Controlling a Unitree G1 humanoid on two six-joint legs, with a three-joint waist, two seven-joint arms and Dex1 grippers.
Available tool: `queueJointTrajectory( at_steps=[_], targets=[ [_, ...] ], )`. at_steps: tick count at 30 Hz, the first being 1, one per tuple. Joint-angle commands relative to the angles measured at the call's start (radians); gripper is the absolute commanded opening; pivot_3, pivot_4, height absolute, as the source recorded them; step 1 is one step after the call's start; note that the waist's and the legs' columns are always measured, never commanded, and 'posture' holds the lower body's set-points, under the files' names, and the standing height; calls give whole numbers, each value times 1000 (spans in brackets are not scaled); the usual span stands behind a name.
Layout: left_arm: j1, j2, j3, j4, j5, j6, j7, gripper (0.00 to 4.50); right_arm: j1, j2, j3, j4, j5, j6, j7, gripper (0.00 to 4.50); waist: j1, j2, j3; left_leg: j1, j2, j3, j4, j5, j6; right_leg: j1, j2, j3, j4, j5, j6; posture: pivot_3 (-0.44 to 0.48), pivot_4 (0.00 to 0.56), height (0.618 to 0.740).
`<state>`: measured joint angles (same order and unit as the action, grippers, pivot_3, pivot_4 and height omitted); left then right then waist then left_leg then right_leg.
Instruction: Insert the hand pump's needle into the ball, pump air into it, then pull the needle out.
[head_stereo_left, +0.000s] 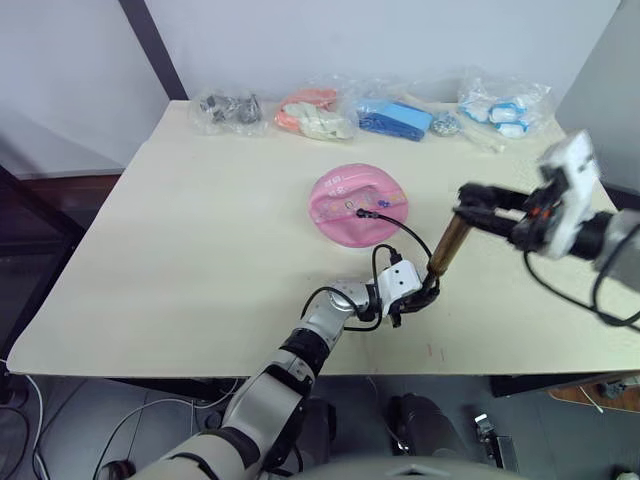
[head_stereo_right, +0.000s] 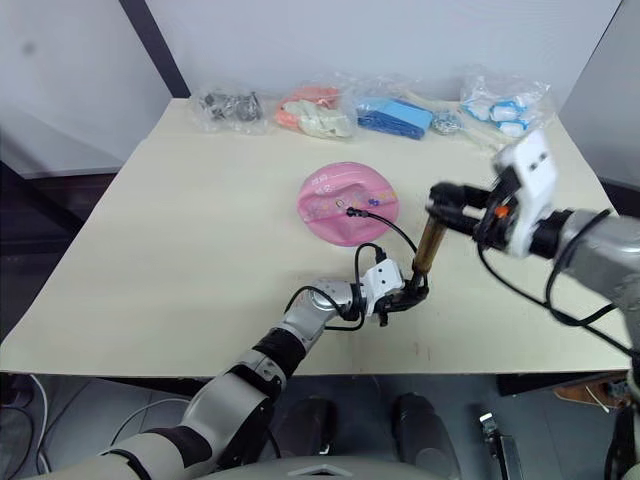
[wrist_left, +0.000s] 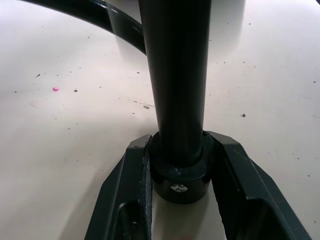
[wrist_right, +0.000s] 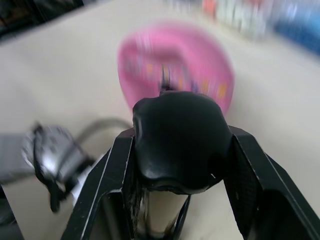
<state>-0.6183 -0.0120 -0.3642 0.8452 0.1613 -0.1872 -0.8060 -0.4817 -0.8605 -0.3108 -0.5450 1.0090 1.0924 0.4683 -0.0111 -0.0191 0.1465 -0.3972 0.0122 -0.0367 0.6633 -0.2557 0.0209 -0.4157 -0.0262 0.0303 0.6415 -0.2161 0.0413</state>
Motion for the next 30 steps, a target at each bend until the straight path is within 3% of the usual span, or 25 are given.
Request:
queueJointTrajectory(
  at_steps=[1,8,14,18,26,30],
  targets=[
    [29,17,-27,46,25,17,-16,1138,-85,-69,-147,-20,130,35,-52,1705,0,0,2,0,0,0,0,0,0,0,-1,0,0,0,0,0,150,740],
    [28,17,-26,50,21,7,-22,1137,-130,-126,-178,12,274,52,-157,1705,0,1,6,-1,-2,1,0,0,0,0,-4,-1,0,-2,4,0,150,740],
    [35,19,-30,41,21,3,-31,1137,147,-24,17,-30,48,-77,-96,1705,0,-3,4,1,-3,0,1,-1,1,2,-4,-1,-1,-4,6,0,150,740],
    [41,23,-31,31,21,4,-34,1137,278,63,184,44,-122,-204,-42,1705,-3,-8,-2,4,-1,0,1,-1,2,5,-3,-2,0,-4,7,0,150,740],
    [47,30,-33,26,20,7,-31,1137,384,207,413,257,-384,-375,46,1705,-6,-18,-12,17,1,0,-5,-1,2,13,-1,-2,0,-9,-1,0,150,740],
    [51,29,-35,23,20,10,-30,1137,387,246,432,305,-450,-414,69,1705,-6,-20,-21,19,3,0,-8,-1,2,13,2,-2,0,-10,-2,0,150,740]
  ],
)
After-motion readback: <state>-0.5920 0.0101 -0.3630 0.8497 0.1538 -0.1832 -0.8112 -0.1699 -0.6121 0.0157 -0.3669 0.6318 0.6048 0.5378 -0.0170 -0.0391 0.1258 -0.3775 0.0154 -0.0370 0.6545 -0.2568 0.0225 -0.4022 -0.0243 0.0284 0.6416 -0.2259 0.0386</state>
